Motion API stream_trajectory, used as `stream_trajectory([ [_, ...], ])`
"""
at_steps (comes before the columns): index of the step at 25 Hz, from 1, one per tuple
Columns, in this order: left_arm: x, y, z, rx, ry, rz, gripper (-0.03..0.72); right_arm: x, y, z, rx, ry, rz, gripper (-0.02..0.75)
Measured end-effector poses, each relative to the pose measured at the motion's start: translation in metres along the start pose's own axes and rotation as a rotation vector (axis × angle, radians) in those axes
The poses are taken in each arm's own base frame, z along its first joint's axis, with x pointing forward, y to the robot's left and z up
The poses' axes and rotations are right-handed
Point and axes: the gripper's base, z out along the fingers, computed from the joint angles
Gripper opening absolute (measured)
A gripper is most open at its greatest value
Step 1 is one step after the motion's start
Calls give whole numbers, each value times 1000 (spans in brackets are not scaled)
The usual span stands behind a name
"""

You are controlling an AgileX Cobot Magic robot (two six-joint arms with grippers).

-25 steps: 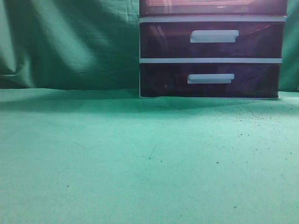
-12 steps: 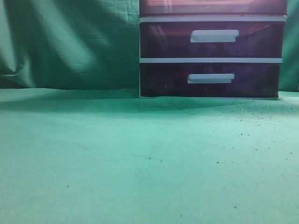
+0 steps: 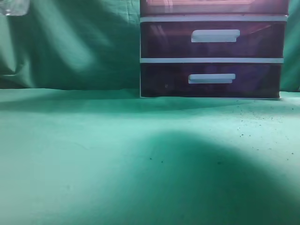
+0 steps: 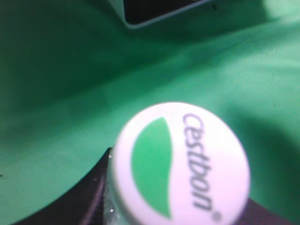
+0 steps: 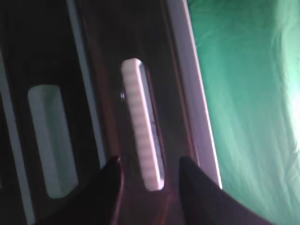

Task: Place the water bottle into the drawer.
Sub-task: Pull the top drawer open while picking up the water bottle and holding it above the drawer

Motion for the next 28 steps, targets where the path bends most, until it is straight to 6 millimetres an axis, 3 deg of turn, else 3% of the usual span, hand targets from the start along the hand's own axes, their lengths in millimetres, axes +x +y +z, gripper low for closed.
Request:
stream_trajectory([
  [8, 1, 1, 0, -10, 15, 14, 266, 1, -2, 36, 33, -3, -66, 310],
  [17, 0, 3, 0, -29, -2, 30, 266, 20, 15, 65, 56, 32, -60, 310],
  [21, -1, 4, 0, -42, -12, 43, 266, 19, 11, 66, 91, 24, -83, 86],
  [25, -2, 4, 0, -49, -26, 47, 266, 18, 10, 64, 85, 21, -134, 88],
  [28, -3, 5, 0, -52, -27, 49, 266, 17, 9, 50, 66, 17, -152, 88],
])
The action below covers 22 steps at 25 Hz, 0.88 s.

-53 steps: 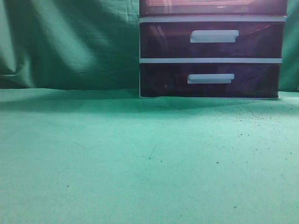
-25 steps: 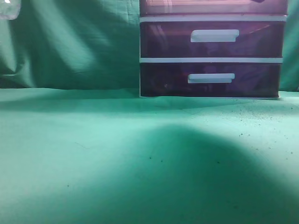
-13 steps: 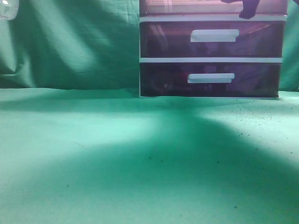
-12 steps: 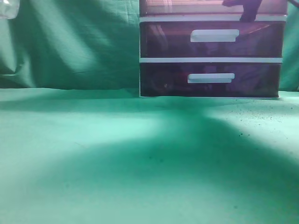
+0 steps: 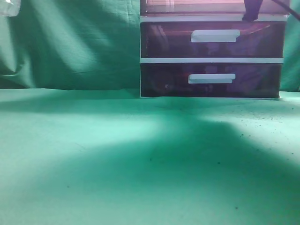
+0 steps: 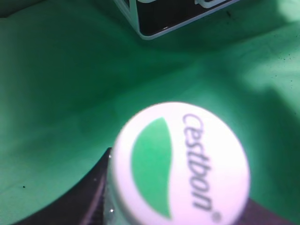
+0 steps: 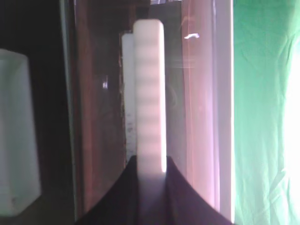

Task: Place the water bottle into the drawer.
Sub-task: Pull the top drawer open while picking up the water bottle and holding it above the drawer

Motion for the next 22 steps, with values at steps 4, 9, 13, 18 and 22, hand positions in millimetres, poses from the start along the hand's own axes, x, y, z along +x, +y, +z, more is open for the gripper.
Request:
stream_trajectory([
  [4, 0, 0, 0, 0, 0, 0, 266, -1, 1, -35, -24, -9, -19, 88],
  [9, 0, 0, 0, -1, -5, 0, 266, -7, 6, -80, -41, -32, -32, 88],
  [13, -1, 0, 0, -3, -10, 0, 266, -21, 9, -104, -45, -80, -33, 88],
  [18, -1, 0, 0, -3, -11, 0, 266, -28, 14, -111, -57, -100, -27, 88],
  [22, -2, 0, 0, 3, -19, -9, 266, -27, 14, -111, -58, -95, -18, 88],
])
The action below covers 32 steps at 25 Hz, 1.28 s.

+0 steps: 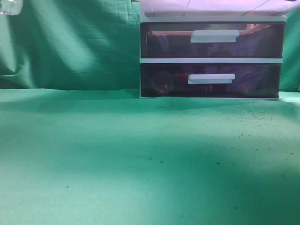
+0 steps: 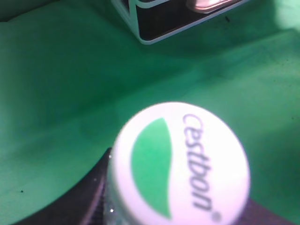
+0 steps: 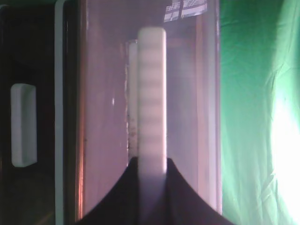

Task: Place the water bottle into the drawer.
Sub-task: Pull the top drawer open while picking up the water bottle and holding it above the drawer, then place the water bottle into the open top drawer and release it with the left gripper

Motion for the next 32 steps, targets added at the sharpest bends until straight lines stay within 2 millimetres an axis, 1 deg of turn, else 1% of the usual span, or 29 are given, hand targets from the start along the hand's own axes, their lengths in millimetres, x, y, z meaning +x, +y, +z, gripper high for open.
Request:
stream_trajectory([
  [2, -6, -1, -4, 11, -24, -15, 266, 0, 0, 0, -5, 1, 2, 88],
  [3, -6, -1, -4, 11, -24, -15, 266, 0, 1, -1, -12, 3, 3, 88],
  [4, -13, -1, -8, 19, -47, -24, 266, 0, 1, -1, -18, 5, 6, 88],
  [5, -35, -3, -24, 42, -132, -41, 266, 1, 2, -1, -25, 7, 12, 88],
  [7, -65, -6, -42, 84, -242, -38, 266, 1, 2, -1, -28, 9, 15, 88],
  [8, -65, -6, -42, 84, -242, -38, 266, 1, 2, -1, -30, 10, 15, 88],
  [9, -82, -8, -54, 115, -309, -27, 266, 1, 2, -1, -30, 9, 15, 88],
  [11, -112, -13, -68, 183, -422, 1, 266, 1, 2, -1, -30, 9, 15, 88],
  [12, -141, -16, -78, 239, -514, 30, 266, 0, 2, -1, -31, 8, 17, 88],
  [15, -173, -16, -66, 304, -559, 47, 266, 0, 2, -1, -33, 8, 17, 88],
  [18, -192, -12, -25, 337, -520, 46, 266, 1, 3, -1, -36, 10, 23, 88],
  [19, -195, -11, -5, 354, -497, 32, 266, 1, 3, -1, -36, 10, 23, 88],
  [21, -197, -9, 36, 402, -440, 10, 266, 1, 2, -1, -35, 10, 25, 88],
  [24, -191, -8, 84, 434, -370, 24, 266, 1, 3, -1, -36, 11, 27, 88],
  [26, -184, -5, 107, 412, -325, 54, 266, 1, 2, -1, -36, 11, 28, 88],
  [28, -179, -3, 124, 406, -288, 58, 266, 1, 3, -1, -36, 11, 28, 88],
  [31, -175, -4, 136, 412, -266, 56, 266, 0, 3, -1, -39, 10, 26, 88],
  [32, -176, -4, 136, 414, -268, 55, 266, 0, 3, -1, -39, 10, 26, 88],
])
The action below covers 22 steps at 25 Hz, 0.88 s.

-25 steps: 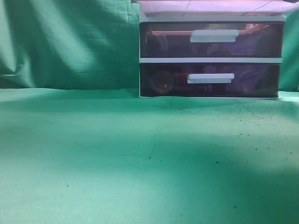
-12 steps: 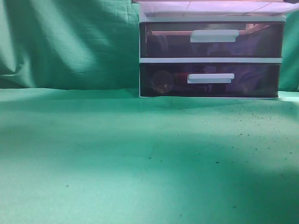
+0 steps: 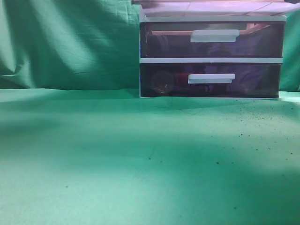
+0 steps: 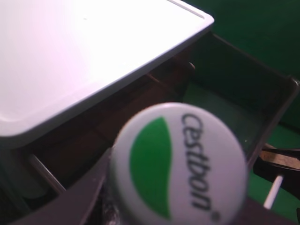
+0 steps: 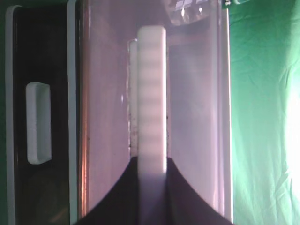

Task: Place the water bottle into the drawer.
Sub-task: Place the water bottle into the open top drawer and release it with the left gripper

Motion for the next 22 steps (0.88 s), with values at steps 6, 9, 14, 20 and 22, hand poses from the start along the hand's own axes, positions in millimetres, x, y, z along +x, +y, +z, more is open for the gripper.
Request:
stream_trajectory([
  [6, 12, -1, 7, 53, 95, 14, 468, 0, 1, 0, -11, 2, 4, 88],
  [9, 13, -2, 7, 69, 104, 8, 595, 0, 1, 0, -17, 4, 8, 88],
  [14, 5, -9, 7, 151, 15, 23, 519, 0, 2, -1, -22, 4, 22, 88],
  [20, -7, -17, 6, 218, -123, 40, 483, 0, 3, -1, -26, 5, 30, 88],
  [22, -10, -22, 8, 217, -158, 80, 497, 0, 3, -1, -26, 5, 30, 88],
])
